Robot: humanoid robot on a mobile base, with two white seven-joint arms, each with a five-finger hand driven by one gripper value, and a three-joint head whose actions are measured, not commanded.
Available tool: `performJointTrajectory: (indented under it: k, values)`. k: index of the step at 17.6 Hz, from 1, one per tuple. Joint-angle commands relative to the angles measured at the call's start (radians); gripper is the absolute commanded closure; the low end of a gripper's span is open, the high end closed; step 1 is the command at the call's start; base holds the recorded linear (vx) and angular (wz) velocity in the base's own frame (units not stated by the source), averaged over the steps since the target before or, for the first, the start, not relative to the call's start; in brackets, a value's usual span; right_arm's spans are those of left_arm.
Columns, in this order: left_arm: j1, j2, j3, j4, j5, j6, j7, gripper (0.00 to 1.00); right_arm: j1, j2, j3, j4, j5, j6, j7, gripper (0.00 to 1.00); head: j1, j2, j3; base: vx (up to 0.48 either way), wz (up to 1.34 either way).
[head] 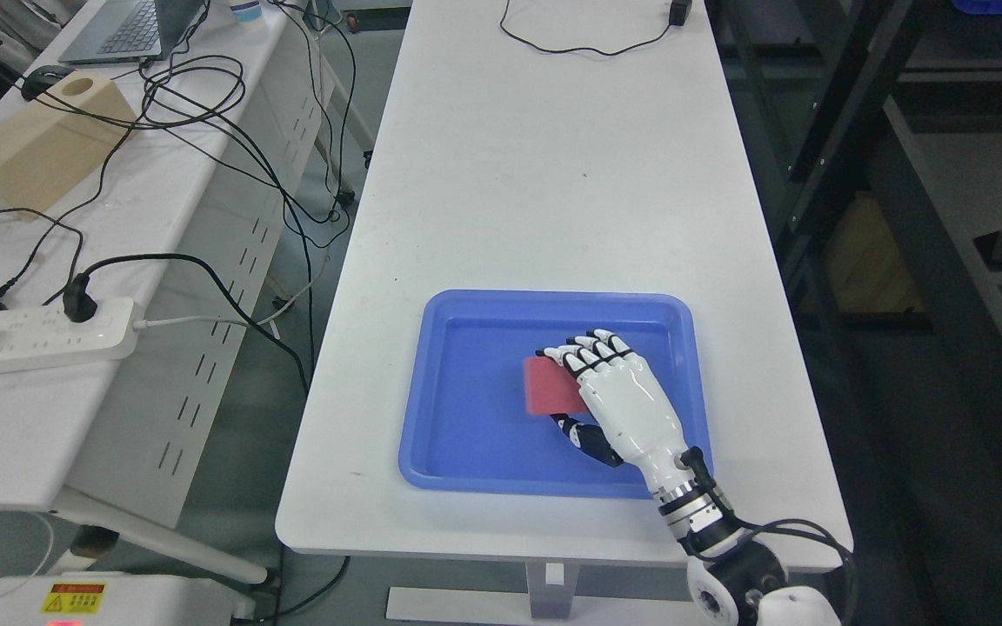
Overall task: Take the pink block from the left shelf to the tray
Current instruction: 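Open the right hand to release the cube in the blue tray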
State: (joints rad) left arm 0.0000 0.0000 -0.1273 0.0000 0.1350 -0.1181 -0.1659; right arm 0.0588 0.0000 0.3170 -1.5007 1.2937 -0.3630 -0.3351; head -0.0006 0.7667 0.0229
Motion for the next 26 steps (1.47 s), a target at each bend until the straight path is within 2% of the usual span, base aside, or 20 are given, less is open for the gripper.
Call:
performJointTrajectory:
  k: [1,6,8,11,17,19,22,26]
  values:
    - [0.020,0.017,0.000,-0.017,0.000,0.000,0.000,0.00,0.006,-0.017,-0.004,0.005,-0.053,0.004,0.001,0.23,0.0000,0.000,0.000,0.000,0.00]
    - [0.020,0.017,0.000,-0.017,0.000,0.000,0.000,0.00,0.007,-0.021,-0.006,0.005,-0.063,0.004,-0.002,0.10,0.0000,0.000,0.000,0.000,0.00]
    - [0.020,0.017,0.000,-0.017,0.000,0.000,0.000,0.00,0.009,-0.023,-0.009,0.004,-0.114,0.004,-0.002,0.06,0.0000,0.000,0.000,0.000,0.00]
    - [0.020,0.017,0.000,-0.017,0.000,0.000,0.000,0.00,0.007,-0.032,-0.079,-0.003,-0.290,-0.014,0.034,0.01,0.0000,0.000,0.000,0.000,0.00]
    - [0.020,0.017,0.000,-0.017,0.000,0.000,0.000,0.00,-0.002,-0.052,-0.197,-0.009,-0.721,-0.013,0.307,0.01,0.0000,0.000,0.000,0.000,0.00]
    - [0.020,0.017,0.000,-0.017,0.000,-0.001,0.000,0.00,-0.005,-0.051,-0.232,-0.009,-0.818,-0.008,0.318,0.01,0.0000,0.000,0.000,-0.007,0.00]
    - [0.020,0.017,0.000,-0.017,0.000,0.000,0.000,0.00,-0.008,-0.057,-0.251,-0.009,-1.038,-0.013,0.346,0.01,0.0000,0.000,0.000,-0.013,0.00]
    - [0.020,0.017,0.000,-0.017,0.000,0.000,0.000,0.00,-0.005,-0.057,-0.275,-0.009,-1.215,-0.040,0.487,0.01,0.0000,0.000,0.000,-0.031,0.00]
